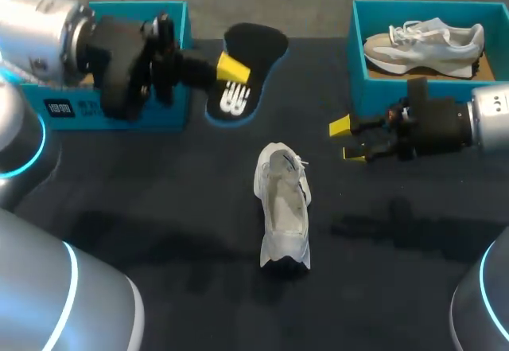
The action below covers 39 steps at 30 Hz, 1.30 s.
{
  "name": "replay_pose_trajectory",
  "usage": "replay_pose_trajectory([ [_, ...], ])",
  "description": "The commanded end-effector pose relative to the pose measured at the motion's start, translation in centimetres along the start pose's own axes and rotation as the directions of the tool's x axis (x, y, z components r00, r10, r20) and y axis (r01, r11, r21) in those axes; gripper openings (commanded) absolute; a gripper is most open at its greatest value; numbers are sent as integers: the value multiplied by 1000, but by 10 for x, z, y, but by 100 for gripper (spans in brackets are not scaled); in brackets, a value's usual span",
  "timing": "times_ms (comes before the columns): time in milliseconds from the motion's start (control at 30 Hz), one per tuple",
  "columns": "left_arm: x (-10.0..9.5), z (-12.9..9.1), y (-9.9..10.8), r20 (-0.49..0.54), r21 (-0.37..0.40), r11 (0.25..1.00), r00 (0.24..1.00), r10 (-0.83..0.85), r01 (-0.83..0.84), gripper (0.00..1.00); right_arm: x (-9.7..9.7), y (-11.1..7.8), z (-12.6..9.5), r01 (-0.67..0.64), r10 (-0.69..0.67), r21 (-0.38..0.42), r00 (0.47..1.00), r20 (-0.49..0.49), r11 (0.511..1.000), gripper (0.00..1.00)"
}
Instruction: Take the shoe out of the shoebox, open the shoe tongue, remove and reinsert the insole, then place the shoe into the shoebox
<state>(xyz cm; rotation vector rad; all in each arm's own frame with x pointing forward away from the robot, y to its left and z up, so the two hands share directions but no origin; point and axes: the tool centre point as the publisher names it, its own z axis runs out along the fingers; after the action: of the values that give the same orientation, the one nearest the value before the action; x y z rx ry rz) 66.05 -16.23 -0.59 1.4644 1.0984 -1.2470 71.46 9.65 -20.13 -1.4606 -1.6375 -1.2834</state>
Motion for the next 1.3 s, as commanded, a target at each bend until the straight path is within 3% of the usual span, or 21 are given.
replay_pose_trajectory([
  [33, 43, -7, -15, 159, -69, 991, 979, 128, -118, 0, 0, 0, 2, 0, 0, -1, 1000, 2, 1000, 100],
  [267, 70, -6, -12, 168, -100, 980, 968, 187, -173, 0, 0, 0, 2, 0, 0, -1, 1000, 2, 1000, 100],
  [333, 76, -5, -12, 109, -87, 981, 977, 182, -173, 0, 0, 0, 2, 0, 0, -1, 1000, 2, 1000, 100],
  [900, 76, -5, -12, 109, -87, 981, 977, 182, -173, 0, 0, 0, 2, 0, 0, -1, 1000, 2, 1000, 100],
  [1033, 103, 3, -11, 165, -81, 963, 950, 266, -256, 0, 0, 0, 2, 0, 0, -1, 1000, 2, 1000, 100],
  [1300, 142, 1, 1, 116, -86, 956, 950, 288, -279, 0, 0, 0, 2, 0, 0, -1, 1000, 2, 1000, 100],
])
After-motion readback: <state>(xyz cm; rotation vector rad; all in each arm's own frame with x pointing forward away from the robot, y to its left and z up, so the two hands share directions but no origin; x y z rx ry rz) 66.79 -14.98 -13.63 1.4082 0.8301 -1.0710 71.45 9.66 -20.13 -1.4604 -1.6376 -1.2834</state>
